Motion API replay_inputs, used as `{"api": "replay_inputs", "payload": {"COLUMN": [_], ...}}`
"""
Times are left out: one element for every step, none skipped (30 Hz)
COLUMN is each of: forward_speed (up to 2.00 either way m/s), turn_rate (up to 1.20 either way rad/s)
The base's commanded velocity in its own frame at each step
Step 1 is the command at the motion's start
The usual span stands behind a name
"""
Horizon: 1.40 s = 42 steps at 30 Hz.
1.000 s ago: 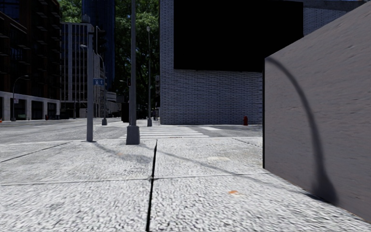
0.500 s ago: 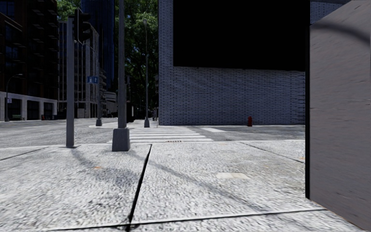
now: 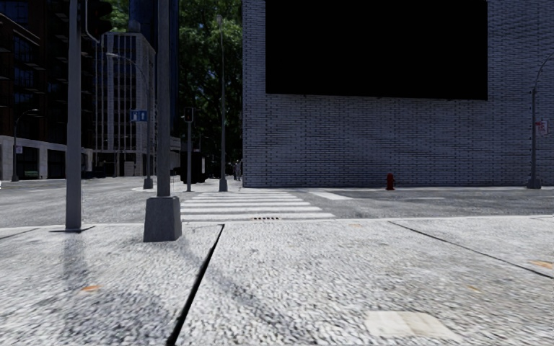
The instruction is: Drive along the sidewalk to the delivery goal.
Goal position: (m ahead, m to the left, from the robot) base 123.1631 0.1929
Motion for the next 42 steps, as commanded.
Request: {"api": "replay_inputs", "payload": {"forward_speed": [1.99,1.99,1.99,1.99,1.99,1.99,1.99,1.99,1.99,1.99,1.99,1.99,1.99,1.99,1.99,1.99,1.99,1.99,1.99,1.99,1.99,1.99,1.99,1.99,1.99,1.99,1.99,1.99,1.99,1.99,1.99,1.99,1.99,1.99,1.99,1.99,1.99,1.99,1.99,1.99,1.99,1.99], "turn_rate": [0.29,0.31,0.31,0.31,0.31,0.31,0.31,0.31,0.31,0.31,0.31,0.29,0.22,0.22,0.00,0.00,0.00,0.00,0.00,0.00,0.00,0.00,0.00,0.00,0.00,0.00,0.00,0.00,0.17,0.21,0.22,0.22,0.22,0.22,0.14,0.14,0.09,0.08,0.00,0.00,0.00,0.00]}}
